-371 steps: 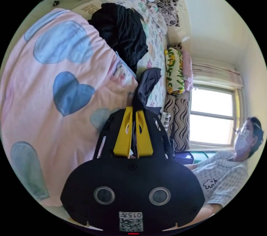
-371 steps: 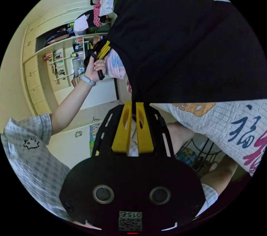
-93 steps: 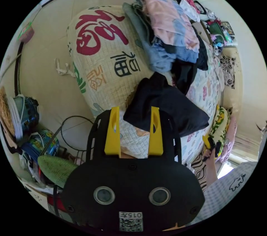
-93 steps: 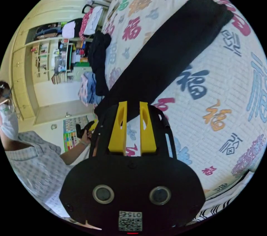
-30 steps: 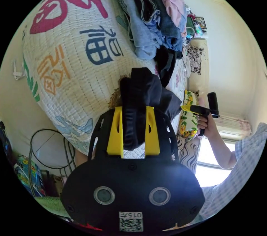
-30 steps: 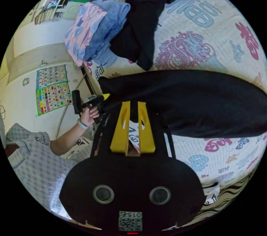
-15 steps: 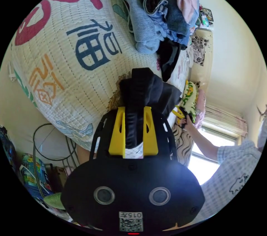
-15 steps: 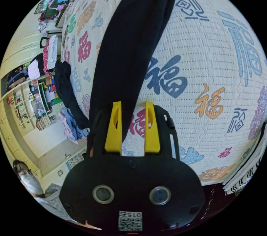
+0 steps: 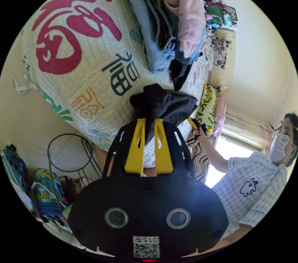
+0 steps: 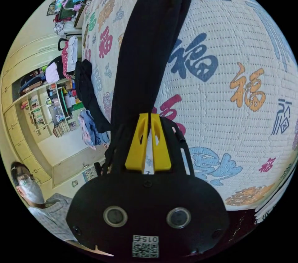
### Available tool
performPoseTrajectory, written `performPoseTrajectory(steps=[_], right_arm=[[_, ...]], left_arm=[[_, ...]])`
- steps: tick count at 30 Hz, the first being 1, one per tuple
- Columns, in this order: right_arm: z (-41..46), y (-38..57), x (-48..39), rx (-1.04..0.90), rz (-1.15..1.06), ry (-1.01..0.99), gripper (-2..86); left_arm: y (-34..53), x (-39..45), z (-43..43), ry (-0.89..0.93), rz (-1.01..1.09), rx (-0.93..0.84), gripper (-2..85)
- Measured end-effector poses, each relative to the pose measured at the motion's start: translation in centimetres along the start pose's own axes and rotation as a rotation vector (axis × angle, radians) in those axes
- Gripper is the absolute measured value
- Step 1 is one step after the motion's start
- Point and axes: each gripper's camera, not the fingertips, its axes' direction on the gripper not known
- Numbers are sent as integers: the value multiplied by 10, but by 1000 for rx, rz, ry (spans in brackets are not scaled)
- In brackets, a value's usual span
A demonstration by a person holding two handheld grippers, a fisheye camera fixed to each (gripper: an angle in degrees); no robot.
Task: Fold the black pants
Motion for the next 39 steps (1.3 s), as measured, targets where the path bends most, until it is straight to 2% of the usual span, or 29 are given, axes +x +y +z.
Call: performPoseTrajectory(steps=[6, 10, 12, 15, 17, 18, 20, 23, 26, 28, 32, 36, 39], right_arm=[[-60, 3, 2, 1, 16, 12, 77], [-96, 6, -16, -18, -61, 62, 78], [-109, 4, -26, -22, -100, 95, 78], [-130, -1, -34, -47, -125, 137, 82], [-139, 3, -37, -92, -123, 132, 83], [-138, 6, -39, -112, -128, 133, 84], [-126, 26, -49, -208, -172, 113, 86], [-92, 61, -59, -339, -160, 9, 97], [-63, 82, -60, -391, -63, -88, 90], [-60, 86, -58, -358, 2, -103, 46], [-83, 93, -48, -324, 33, -7, 5], [-110, 102, -36, -318, 84, -93, 7], [-142, 99, -45, -309, 5, -97, 27]], left_arm=[[0, 18, 32, 70, -9, 113, 87], [-14, 48, 67, 106, 26, 126, 54], [-22, 63, 77, 44, 2, 126, 62], [-23, 92, 73, -153, -49, 224, 87], [-21, 138, 67, -409, 60, 299, 91], [-21, 151, 69, -459, 102, 301, 92], [-34, 199, 93, -496, 326, 213, 91], [-69, 240, 149, -483, 490, 31, 83], [-109, 263, 213, -513, 554, -138, 64], [-126, 269, 244, -591, 543, -204, 47], [-148, 289, 280, -656, 521, -181, 25], [-154, 313, 310, -709, 513, -175, 40], [-154, 336, 325, -702, 484, -126, 61]])
